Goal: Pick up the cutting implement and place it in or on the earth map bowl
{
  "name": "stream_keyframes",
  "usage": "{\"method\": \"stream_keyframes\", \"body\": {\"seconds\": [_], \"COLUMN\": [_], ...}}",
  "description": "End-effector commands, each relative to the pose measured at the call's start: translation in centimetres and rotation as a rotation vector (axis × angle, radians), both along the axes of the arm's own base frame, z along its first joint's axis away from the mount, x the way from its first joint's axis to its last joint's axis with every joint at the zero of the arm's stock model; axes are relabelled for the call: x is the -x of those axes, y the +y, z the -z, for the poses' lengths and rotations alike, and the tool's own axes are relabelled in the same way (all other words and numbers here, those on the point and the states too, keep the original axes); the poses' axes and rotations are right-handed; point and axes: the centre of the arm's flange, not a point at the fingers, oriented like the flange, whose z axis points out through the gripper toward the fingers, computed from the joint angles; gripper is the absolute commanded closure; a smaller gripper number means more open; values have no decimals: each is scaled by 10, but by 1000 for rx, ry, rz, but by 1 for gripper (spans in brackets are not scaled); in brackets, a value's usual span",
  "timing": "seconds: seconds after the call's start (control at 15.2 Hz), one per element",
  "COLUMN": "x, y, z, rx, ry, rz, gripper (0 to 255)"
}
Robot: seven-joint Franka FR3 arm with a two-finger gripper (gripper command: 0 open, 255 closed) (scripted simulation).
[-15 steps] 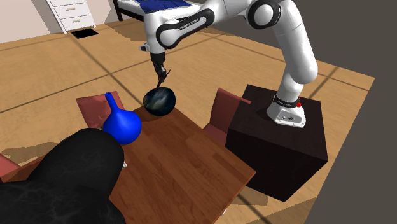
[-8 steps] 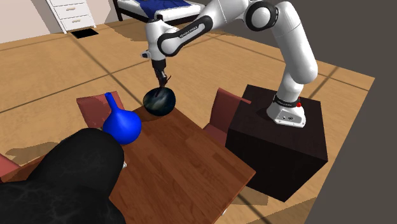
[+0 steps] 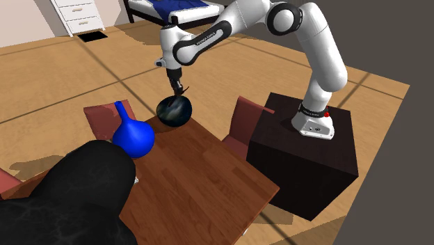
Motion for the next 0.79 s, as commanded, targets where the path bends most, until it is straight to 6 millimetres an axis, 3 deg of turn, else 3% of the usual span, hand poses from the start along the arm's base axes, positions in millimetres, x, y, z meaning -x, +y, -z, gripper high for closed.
{"method": "stream_keyframes", "body": {"seconds": [0.0,0.07,0.13,0.46,0.73], "x": [0,0,0,0,1], "y": [0,0,0,0,-3], "z": [0,0,0,0,-50], "rx": [0,0,0,0,0], "ry": [0,0,0,0,0], "rz": [0,0,0,0,0], "gripper": [255,255,0,0,0]}}
